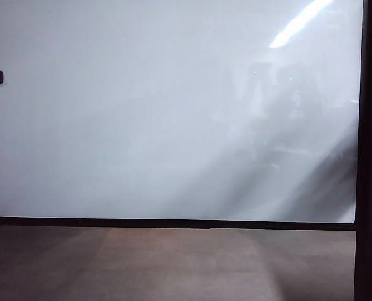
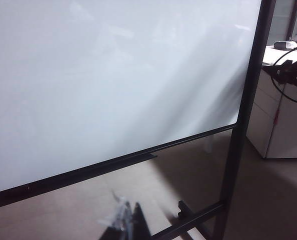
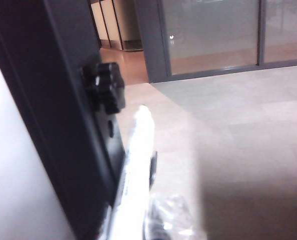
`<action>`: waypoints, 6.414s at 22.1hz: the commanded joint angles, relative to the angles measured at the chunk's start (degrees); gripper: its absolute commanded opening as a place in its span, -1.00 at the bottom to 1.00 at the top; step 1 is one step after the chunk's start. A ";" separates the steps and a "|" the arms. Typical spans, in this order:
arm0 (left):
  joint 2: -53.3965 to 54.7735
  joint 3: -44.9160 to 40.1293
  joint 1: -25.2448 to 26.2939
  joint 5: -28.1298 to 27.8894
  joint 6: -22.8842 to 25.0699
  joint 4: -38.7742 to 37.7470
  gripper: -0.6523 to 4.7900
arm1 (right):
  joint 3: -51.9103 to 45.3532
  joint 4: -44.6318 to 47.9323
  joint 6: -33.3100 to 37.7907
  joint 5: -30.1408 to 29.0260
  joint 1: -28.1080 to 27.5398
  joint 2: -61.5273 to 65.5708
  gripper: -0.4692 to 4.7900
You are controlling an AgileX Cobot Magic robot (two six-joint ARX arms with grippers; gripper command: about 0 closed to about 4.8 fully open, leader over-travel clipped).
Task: Reach to the right to find the marker pen, pick it up, and write the number 8 on the whiteboard.
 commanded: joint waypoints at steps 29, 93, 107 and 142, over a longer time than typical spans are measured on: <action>0.04 0.04 34.47 -0.52 0.00 0.52 -0.78 | 1.49 -43.01 4.61 13.09 12.28 -66.12 -0.84; 9.51 31.93 29.09 38.23 0.00 -3.32 -0.78 | 16.00 -42.31 0.31 26.08 41.46 -36.26 -0.84; 9.51 32.02 29.09 38.23 0.00 -3.04 -0.78 | 9.16 -42.42 2.08 27.12 41.46 -35.95 -0.84; 9.05 32.02 29.14 38.14 0.00 -3.04 -0.78 | 1.55 -43.12 2.01 30.03 35.91 -43.43 -0.84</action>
